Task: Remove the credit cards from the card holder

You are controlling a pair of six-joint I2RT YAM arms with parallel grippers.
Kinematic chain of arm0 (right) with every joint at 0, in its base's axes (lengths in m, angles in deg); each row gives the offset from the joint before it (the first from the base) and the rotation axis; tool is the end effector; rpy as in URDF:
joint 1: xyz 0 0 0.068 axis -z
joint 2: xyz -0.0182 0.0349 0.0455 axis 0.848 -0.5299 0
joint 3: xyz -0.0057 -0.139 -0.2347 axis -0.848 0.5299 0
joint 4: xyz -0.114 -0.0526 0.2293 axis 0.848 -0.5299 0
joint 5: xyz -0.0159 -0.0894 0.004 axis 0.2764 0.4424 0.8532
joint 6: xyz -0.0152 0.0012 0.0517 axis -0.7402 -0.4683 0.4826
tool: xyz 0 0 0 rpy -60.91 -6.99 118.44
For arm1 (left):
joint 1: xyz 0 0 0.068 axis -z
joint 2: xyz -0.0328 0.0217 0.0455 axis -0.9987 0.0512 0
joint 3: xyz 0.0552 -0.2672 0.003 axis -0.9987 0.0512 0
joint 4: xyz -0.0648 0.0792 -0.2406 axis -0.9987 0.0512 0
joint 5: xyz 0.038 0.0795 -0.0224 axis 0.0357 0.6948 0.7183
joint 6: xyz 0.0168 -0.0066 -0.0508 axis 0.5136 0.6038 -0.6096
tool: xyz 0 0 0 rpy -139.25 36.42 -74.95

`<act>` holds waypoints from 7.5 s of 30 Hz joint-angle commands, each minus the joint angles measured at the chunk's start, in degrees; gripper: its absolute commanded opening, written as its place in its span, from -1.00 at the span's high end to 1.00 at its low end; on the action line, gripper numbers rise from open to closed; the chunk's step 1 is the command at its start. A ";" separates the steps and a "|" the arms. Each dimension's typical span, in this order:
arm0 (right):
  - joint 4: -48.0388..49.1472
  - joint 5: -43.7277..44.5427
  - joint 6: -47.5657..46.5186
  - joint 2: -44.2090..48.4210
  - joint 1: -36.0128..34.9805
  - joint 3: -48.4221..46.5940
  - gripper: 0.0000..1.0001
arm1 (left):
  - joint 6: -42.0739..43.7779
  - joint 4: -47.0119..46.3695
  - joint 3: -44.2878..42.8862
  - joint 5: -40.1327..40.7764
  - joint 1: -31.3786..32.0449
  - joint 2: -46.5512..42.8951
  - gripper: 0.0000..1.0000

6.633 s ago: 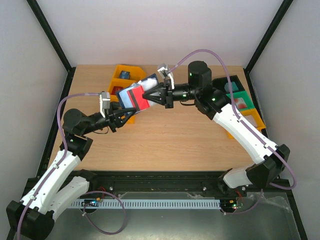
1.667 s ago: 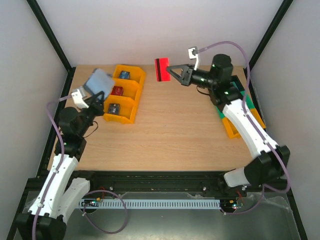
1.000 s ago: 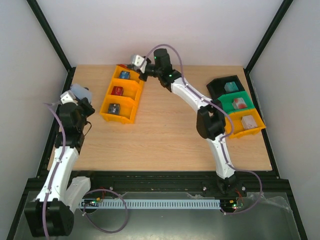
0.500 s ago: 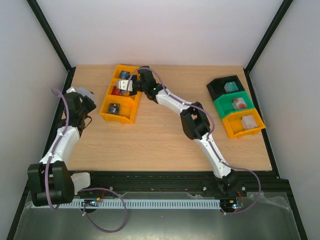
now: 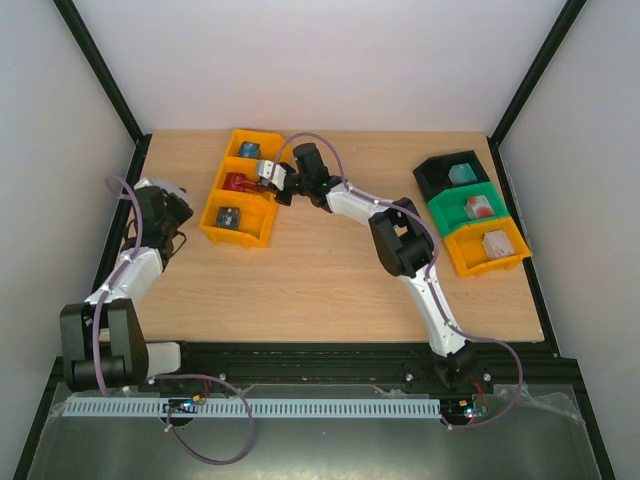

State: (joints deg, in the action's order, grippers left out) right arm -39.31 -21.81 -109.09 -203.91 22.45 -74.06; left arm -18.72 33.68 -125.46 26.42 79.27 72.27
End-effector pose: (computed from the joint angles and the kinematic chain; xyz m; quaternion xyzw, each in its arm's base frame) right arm 0.4429 0.3470 0.1778 -0.6363 0.4705 0.2873 0.5395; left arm 0.2778 0.0365 0.2369 -0.2977 0.7868 -0.1450 0.5208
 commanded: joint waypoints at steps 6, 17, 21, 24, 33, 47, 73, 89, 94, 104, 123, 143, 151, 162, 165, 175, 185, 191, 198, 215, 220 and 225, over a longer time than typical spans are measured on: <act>0.58 -5.92 8.07 1.85 -0.70 2.70 0.97 | -0.96 -7.03 1.11 1.49 -0.27 5.71 0.95; -0.05 -8.31 11.98 5.67 -3.09 11.56 0.97 | 5.60 -13.47 -0.98 -0.97 -1.21 12.74 0.95; 2.20 -8.90 14.01 8.82 -4.24 17.58 0.97 | 6.14 -15.77 0.35 -3.84 -1.26 13.87 0.95; 2.36 -9.14 15.74 10.95 -5.49 21.08 0.97 | 7.02 -16.27 1.20 -7.42 -0.69 14.22 0.95; 5.16 -10.86 20.69 18.27 -9.81 33.01 0.97 | 6.46 -15.87 2.88 -21.33 1.33 15.68 0.95; -3.76 -8.32 17.01 29.80 -10.78 40.72 0.97 | 8.67 -16.72 4.38 -33.53 7.91 16.08 0.95; -15.93 17.08 -33.79 30.69 -10.74 25.76 0.97 | 8.79 -4.25 -0.47 -23.36 0.68 0.38 0.95; -12.66 18.79 -36.09 30.67 -15.44 30.85 0.97 | 9.67 -6.59 0.87 -22.47 0.41 -0.62 0.95; -12.58 18.49 -36.85 28.60 -15.42 29.36 0.97 | 9.60 -6.52 1.33 -22.59 0.41 -0.89 0.95; -11.32 17.13 -37.64 25.06 -15.49 29.31 0.97 | 10.11 -7.60 1.63 -22.05 0.30 -0.03 0.95; -10.40 19.44 -37.64 26.26 -15.32 30.86 0.13 | 10.67 -7.21 2.00 -21.74 0.24 -0.05 0.95; 11.40 17.73 21.30 38.54 -12.83 36.66 -0.06 | 10.23 -1.82 1.17 -22.31 0.39 -2.41 0.95; 3.92 30.80 64.52 40.71 -13.96 36.11 -0.25 | 11.73 -1.02 5.97 -18.55 1.72 -1.63 0.95; -11.85 38.85 73.29 42.13 -14.33 38.27 -0.32 | -8.15 -6.31 17.73 -11.25 0.81 -0.59 0.89; -14.09 38.37 73.20 42.26 -14.25 38.38 -0.33 | -14.34 1.63 18.35 -4.56 0.67 -1.16 0.48; -15.59 38.88 75.94 46.11 -11.86 42.04 -0.33 | -17.97 23.81 10.81 10.18 0.33 -4.27 -0.44; -20.28 37.27 75.79 46.48 -10.99 46.46 -0.40 | 5.13 17.28 4.61 5.08 5.04 -9.14 -0.53; -18.50 31.10 73.94 40.79 -10.97 45.76 -0.48 | 6.31 12.87 7.80 -6.46 6.22 -6.57 -0.22; -19.60 35.06 72.83 36.45 -10.71 44.45 -0.46 | 7.40 10.38 9.77 -13.41 9.44 -3.72 0.04; -24.91 34.46 59.55 38.57 -3.28 38.39 -0.41 | 11.73 2.04 10.82 -26.24 14.91 -3.35 0.08; -18.96 26.63 70.27 39.41 -5.88 38.94 -0.39 | 11.27 -0.36 11.69 -26.21 14.98 -3.57 -0.18; -16.00 21.92 78.64 33.54 -8.12 36.44 -0.60 | 8.71 -6.52 13.57 -25.97 15.74 -2.70 -0.36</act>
State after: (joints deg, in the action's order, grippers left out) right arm -57.65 4.79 -37.83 -166.47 15.87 -34.49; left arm -8.47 33.18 -113.66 1.31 94.24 69.23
